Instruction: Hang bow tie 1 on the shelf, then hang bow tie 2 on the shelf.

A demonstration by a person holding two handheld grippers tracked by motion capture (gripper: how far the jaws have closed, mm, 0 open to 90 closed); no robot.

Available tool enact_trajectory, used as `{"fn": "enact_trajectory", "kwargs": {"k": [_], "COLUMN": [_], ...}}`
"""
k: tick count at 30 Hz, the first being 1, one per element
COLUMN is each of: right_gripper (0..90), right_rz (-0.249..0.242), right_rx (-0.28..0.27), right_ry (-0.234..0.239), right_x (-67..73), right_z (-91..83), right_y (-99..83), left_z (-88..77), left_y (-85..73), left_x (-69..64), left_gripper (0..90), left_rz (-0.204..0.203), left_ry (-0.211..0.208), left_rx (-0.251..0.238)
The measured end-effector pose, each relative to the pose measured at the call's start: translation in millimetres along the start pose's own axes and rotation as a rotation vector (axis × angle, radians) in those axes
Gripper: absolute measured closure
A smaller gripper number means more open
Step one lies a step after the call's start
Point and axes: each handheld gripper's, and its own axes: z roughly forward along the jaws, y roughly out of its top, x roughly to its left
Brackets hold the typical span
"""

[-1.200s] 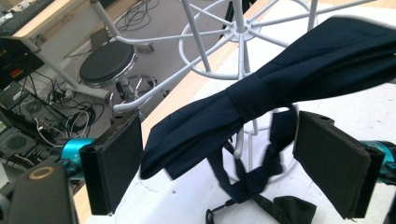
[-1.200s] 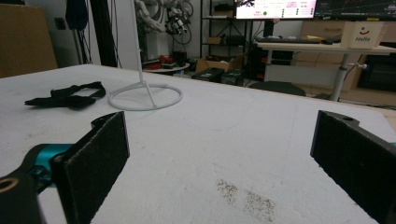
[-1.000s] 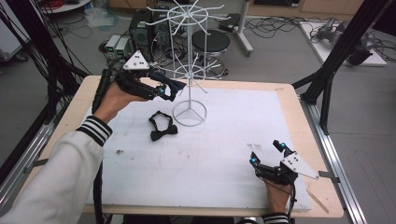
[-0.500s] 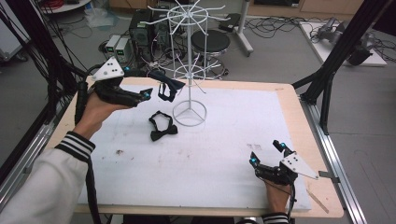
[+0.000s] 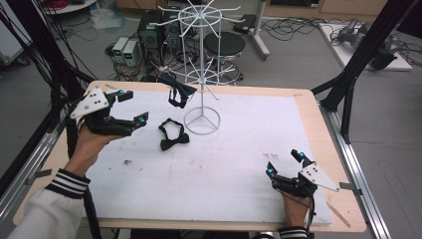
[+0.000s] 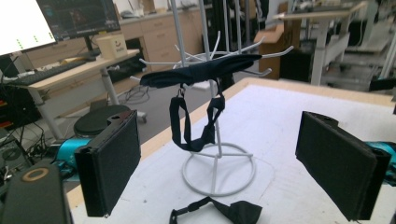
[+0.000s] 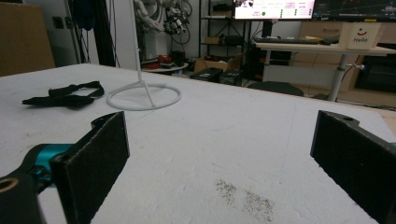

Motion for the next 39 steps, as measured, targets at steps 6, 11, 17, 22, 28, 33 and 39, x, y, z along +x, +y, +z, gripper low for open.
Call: {"fn": "enact_trajectory", "kwargs": {"k": [6,11,17,22,28,33,39], "right_gripper": [3.7,3.7,3.7,3.7,3.7,3.7,3.7], "right_rz": [0.0,0.003,0.003,0.004,0.002,0.003,-0.001], "right_rx": [0.0,0.0,0.0,-0.001,0.0,0.0,0.0], "right_ry": [-0.001,-0.003,0.002,0.004,0.004,0.004,0.001], "right_x": [0.3,0.4,-0.1,-0.2,-0.1,-0.1,0.2], "right_z": [0.0,-0.1,-0.1,-0.1,0.0,0.0,0.0], "right_y": [0.0,0.0,-0.1,-0.1,0.0,0.0,0.0], "left_z": [-14.1,-21.2,-23.3,-22.6,-20.8,-20.4,-17.1], "left_y": [-22.3,-37.7,-46.7,-43.2,-41.2,-39.0,-38.4], "left_x": [-1.0,-3.0,-2.2,-5.6,-7.3,-7.2,-8.1], "left_gripper": [14.4,13.9,13.9,13.9,13.9,13.9,13.9], "left_rz": [-0.041,-0.062,-0.07,-0.052,-0.048,-0.046,-0.05], "left_ry": [0.006,0.007,0.017,0.016,0.013,0.009,-0.016], "left_rx": [-0.035,-0.037,-0.026,-0.022,-0.018,-0.012,0.008]}}
